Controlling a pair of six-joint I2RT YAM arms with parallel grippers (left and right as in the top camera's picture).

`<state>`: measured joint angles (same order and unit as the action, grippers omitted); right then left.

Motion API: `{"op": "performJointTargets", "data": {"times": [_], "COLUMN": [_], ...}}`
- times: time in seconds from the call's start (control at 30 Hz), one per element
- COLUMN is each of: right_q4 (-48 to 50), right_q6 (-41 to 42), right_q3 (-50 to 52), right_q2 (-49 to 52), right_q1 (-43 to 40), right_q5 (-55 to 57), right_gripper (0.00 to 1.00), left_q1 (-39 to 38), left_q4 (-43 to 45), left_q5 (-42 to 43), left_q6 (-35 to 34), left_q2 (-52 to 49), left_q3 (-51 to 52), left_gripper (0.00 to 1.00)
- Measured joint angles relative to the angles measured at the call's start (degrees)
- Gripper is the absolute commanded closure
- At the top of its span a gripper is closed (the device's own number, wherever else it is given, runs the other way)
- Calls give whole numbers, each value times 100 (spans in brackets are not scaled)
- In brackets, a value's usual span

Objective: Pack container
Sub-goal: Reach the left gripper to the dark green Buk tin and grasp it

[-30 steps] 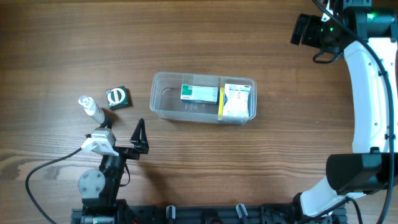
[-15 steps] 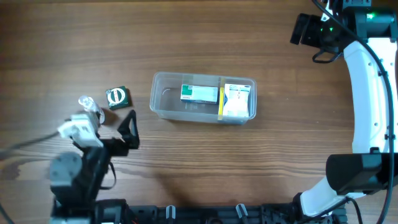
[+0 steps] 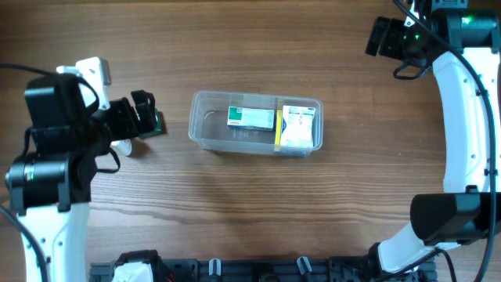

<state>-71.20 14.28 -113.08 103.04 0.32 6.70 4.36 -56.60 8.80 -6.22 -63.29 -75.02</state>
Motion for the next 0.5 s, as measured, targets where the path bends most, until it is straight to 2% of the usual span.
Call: {"op": "performJointTargets", "data": {"times": [0.37,0.5], "right_q4": [2,2], "right_q6": [0,0], "right_q3": [0,0], "right_q2": [0,0], "right_q1": [0,0], "right_q5": [0,0], "right_gripper": [0,0], "left_q1": [0,0], "left_q4": [914,627], "left_q5": [48,-17], "left_q6": [55,-74], "left_q2": [-385,-955], "left_q3": [-28,-669], "left_gripper": [1,0]}}
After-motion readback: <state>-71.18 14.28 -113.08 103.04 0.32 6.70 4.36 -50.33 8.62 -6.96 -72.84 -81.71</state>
